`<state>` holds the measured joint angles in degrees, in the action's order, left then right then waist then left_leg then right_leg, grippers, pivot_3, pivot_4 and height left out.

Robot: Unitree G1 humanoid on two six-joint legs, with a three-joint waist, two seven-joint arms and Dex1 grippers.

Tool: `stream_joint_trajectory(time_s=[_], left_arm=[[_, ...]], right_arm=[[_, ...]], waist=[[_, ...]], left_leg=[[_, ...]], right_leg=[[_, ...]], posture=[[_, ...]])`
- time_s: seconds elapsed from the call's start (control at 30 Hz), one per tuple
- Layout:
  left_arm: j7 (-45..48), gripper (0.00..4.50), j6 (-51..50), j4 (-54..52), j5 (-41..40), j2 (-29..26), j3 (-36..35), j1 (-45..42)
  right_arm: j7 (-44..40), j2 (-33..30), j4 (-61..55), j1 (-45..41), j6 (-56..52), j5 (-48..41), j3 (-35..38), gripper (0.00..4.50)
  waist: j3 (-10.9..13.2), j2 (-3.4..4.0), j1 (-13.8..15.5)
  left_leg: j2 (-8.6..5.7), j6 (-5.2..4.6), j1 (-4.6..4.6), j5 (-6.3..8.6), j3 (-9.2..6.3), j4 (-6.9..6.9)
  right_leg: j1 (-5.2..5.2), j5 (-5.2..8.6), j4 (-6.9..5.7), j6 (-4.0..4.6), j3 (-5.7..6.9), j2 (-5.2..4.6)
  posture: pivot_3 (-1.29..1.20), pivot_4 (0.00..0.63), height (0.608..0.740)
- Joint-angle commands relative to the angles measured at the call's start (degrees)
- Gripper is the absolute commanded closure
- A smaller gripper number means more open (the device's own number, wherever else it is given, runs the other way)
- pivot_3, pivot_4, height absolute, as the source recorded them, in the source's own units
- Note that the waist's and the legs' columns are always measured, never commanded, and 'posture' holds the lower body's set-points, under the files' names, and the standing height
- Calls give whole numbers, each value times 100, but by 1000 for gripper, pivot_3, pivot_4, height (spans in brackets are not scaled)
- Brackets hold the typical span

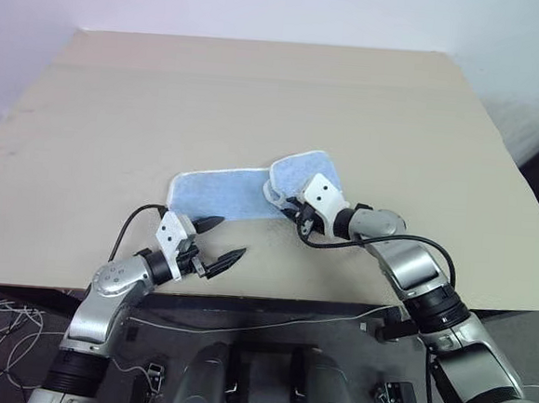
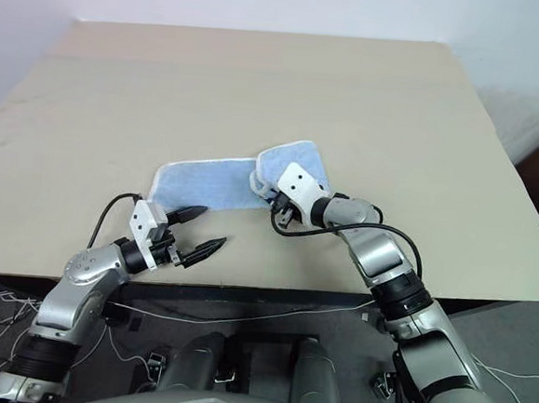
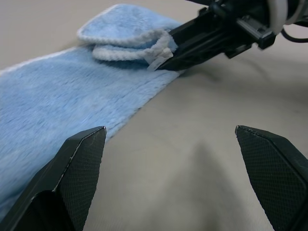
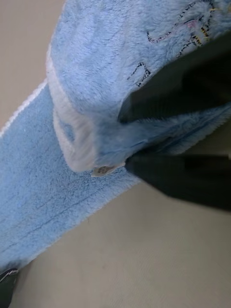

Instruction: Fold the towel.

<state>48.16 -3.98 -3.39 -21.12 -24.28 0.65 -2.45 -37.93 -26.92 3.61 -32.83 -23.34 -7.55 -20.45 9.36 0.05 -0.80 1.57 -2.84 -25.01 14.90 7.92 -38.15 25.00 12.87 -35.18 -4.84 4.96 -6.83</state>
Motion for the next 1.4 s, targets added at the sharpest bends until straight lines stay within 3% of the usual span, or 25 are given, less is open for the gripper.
stream_joint_trajectory(time_s=[0.03,0.07,0.27,0.37,0.6,0.73,0.93,1.13,1.4], left_arm=[[-209,0,-247,-474,-354,37,-312,143],[-357,0,-397,-609,-498,106,-396,207],[-1012,0,-1159,-1218,-1033,418,-630,506],[-1615,0,-1709,-1698,-1392,641,-753,904],[-2666,0,-2454,-2451,-2481,1178,-1204,1144],[-3350,0,-2752,-2671,-2815,1394,-1359,1314],[-4006,0,-3032,-2826,-3251,1514,-1495,1383],[-5108,0,-3178,-2789,-4711,2105,-1807,1445],[-6498,0,-2853,-1984,-5165,2432,-2097,675]], right_arm=[[-170,-130,-631,112,64,-323,662,1953],[-258,-160,-803,179,3,-564,921,1642],[-464,-78,-1155,293,-404,-1446,1789,1642],[-230,250,-113,-220,-417,-1437,1959,2229],[-166,899,1873,-960,743,-606,1529,4485],[-176,1291,3149,-1201,1474,-39,1147,4485],[-353,1454,3553,-1117,1780,232,1021,4485],[-472,1448,2598,-1047,1500,-192,1444,4485],[-372,1220,1943,-1027,1075,-349,1749,4485]], waist=[[0,0,-2],[0,0,0],[0,-1,3],[0,-2,-41],[2,-5,6],[2,-6,-24],[-1,-11,-22],[0,-10,-21],[-2,-12,8]], left_leg=[[0,0,-5,0,-1,0],[0,0,-10,0,-1,0],[1,-1,-17,-2,-5,-3],[1,1,-17,-3,-6,-3],[0,6,-17,-8,-8,-4],[-4,29,-15,-23,-7,-9],[-3,33,-5,-25,-8,-10],[-1,34,6,-25,-9,-7],[-7,20,10,-16,-17,-9]], right_leg=[[4,0,0,0,0,-1],[9,-1,0,-2,0,-2],[12,-4,-2,-5,1,0],[12,-3,-2,-4,3,3],[11,-4,-11,-6,6,13],[3,-5,-9,-7,7,14],[-10,-5,-9,-9,7,17],[-18,-5,-8,-8,6,13],[-25,-4,-6,-4,9,9]], posture=[[0,150,740],[0,150,740],[0,150,740],[0,150,740],[0,150,740],[0,150,740],[0,150,740],[0,150,740],[0,150,740]])
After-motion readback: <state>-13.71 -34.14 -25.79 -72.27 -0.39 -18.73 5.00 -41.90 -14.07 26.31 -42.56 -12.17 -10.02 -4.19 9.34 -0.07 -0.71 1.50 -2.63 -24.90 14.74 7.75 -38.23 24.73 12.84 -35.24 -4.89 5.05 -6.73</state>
